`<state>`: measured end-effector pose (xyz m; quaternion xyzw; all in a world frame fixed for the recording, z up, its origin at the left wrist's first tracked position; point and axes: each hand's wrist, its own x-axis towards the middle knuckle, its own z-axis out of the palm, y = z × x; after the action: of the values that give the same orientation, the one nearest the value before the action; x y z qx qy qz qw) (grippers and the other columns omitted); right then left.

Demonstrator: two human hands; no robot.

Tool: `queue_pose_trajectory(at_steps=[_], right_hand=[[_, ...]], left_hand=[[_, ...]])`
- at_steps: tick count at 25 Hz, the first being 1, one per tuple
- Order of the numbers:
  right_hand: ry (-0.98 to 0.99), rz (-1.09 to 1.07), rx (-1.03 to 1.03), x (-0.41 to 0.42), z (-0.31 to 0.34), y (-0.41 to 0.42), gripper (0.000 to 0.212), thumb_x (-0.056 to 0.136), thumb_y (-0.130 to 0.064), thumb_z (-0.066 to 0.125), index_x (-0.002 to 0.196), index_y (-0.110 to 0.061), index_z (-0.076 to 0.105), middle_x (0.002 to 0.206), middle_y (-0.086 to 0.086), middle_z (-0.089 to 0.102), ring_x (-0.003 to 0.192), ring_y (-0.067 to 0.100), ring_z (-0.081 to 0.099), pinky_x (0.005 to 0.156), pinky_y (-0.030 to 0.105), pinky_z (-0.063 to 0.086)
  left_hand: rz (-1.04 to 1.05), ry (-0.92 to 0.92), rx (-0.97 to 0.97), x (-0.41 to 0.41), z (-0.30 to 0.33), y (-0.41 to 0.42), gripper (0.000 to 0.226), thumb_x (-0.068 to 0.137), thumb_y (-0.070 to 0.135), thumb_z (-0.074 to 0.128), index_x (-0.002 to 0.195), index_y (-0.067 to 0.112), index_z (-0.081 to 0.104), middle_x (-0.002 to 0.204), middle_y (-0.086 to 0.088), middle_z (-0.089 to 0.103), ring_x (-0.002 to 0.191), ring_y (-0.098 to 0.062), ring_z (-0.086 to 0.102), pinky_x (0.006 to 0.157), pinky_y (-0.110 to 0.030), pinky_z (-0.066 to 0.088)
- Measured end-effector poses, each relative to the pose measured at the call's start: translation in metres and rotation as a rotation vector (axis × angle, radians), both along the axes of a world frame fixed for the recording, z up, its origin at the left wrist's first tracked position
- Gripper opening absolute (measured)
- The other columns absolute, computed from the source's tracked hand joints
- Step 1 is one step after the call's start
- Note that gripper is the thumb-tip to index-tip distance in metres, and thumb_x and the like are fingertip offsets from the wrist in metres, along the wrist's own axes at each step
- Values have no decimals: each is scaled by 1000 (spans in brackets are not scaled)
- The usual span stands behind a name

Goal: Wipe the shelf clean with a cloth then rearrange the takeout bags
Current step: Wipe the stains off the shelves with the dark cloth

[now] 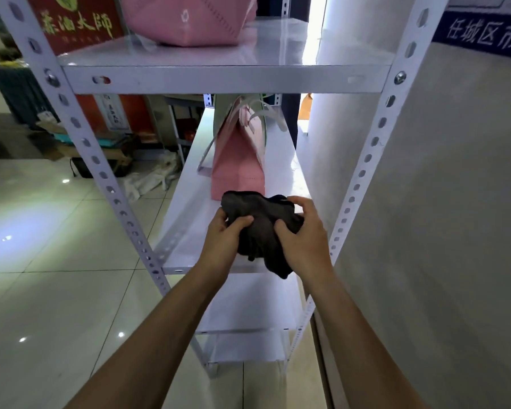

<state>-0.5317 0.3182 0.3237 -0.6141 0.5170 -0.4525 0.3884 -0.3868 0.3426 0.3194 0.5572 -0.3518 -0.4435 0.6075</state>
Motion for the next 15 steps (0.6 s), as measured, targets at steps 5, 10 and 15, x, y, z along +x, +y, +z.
queue_pose_trajectory(at_steps=[5,10,15], right_hand=[[421,-153,-393,8,-14,-35,56,91,-8,56,141,-31,44,116,2,59,98,22,58,86,36,50],[963,-229,-134,9,-65,-45,61,90,-11,60,148,-18,43,129,12,57,113,32,55,99,42,43],[873,-289,-512,12,-80,-28,42,80,-8,72,121,-13,67,124,9,65,106,30,57,90,42,48]], left_hand=[[-87,-343,-30,4,-17,-38,49,90,25,59,138,20,48,125,-2,64,110,-16,62,93,-31,54],[-168,-771,339,15,-57,-53,39,97,40,53,122,12,58,119,-9,65,108,-28,61,89,-33,47],[101,-1174,16,17,-54,-47,30,89,24,65,116,15,55,116,-10,54,94,-28,55,83,-39,49]])
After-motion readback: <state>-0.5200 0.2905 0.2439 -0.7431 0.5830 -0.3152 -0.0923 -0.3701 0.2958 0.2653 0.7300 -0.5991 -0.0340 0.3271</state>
